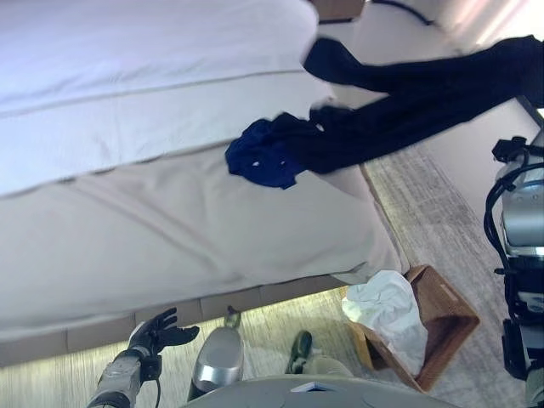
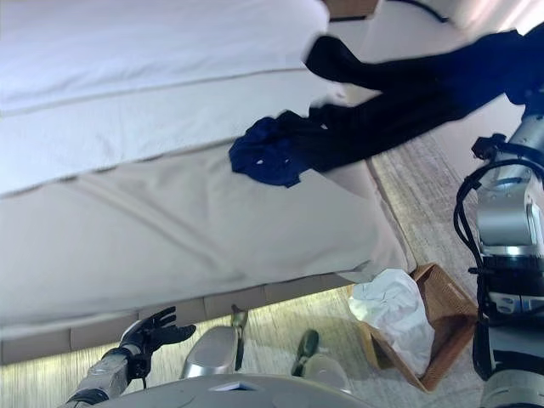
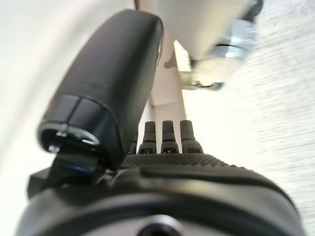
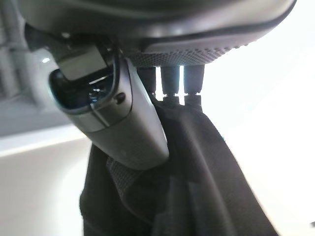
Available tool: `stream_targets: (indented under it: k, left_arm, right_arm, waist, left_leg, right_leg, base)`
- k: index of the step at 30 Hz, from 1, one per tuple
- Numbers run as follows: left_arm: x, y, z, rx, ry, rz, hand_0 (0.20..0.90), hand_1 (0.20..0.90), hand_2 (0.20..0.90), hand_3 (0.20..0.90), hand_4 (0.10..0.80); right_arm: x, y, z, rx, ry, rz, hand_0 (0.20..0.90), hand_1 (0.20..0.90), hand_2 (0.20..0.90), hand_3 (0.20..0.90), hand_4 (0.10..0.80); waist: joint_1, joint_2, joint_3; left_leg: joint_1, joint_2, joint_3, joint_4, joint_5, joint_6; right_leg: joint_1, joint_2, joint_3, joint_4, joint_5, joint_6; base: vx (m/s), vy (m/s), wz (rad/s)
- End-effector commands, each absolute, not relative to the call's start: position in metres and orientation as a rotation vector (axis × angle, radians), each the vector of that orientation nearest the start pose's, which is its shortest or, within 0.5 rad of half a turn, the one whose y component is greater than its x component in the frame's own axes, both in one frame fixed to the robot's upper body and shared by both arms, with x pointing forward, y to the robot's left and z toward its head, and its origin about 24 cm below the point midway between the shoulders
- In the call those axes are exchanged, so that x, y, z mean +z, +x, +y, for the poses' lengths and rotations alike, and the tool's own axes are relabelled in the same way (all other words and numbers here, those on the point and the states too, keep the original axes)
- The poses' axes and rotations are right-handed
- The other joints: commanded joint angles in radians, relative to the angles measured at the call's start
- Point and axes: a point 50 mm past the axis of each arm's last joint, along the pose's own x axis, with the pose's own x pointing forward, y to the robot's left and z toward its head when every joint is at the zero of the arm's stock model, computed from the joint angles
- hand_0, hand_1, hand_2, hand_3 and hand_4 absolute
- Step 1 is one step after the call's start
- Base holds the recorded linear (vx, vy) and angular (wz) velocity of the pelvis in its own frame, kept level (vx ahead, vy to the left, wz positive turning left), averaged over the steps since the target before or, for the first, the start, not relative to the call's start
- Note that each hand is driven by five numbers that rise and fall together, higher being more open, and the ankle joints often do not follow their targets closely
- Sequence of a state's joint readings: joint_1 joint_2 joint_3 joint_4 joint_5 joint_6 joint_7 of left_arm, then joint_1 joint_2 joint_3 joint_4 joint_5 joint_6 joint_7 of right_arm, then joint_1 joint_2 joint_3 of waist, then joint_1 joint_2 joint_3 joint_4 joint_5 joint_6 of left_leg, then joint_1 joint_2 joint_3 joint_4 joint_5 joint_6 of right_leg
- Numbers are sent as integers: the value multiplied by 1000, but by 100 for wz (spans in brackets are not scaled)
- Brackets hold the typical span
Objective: Pick up the clothes from the bed and place them into the basket
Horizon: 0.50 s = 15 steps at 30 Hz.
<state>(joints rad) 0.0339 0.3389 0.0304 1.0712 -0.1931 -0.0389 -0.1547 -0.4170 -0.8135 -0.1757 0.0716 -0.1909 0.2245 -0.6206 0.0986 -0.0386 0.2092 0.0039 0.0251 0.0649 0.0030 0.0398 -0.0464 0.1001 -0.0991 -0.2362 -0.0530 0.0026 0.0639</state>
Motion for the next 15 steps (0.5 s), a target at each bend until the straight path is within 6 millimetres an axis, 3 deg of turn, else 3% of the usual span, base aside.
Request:
stream_targets:
  k: [1, 7, 15]
  left_arm:
    - [-141, 105, 272, 81, 120, 1101, 900, 900, 900, 900, 800]
    - [-142, 111, 258, -6, 148, 1095, 900, 900, 900, 900, 800]
    - [-139, 122, 256, -58, 200, 1093, 900, 900, 900, 900, 800]
  right_arm:
    - [296, 259, -331, -992, -878, -717, 300, 300, 300, 200, 100]
    - [264, 265, -347, -916, -883, -504, 300, 300, 300, 200, 100]
    - [234, 273, -376, -957, -938, -217, 300, 300, 300, 200, 100]
  waist:
    - [-9, 1, -132]
    - [-52, 8, -127]
    - [-82, 32, -68]
  left_leg:
    - [40, -8, -6, -59, -62, 36]
    - [63, 1, 22, -42, -75, 26]
    - [18, 20, 45, 27, -73, 3]
  right_leg:
    - [-9, 44, -7, 106, -105, -8]
    - [0, 59, 9, 99, -104, -25]
    - [-43, 62, 13, 117, -94, -45]
  base:
    - [17, -147, -41]
    - [30, -182, -28]
    - [-46, -167, -12]
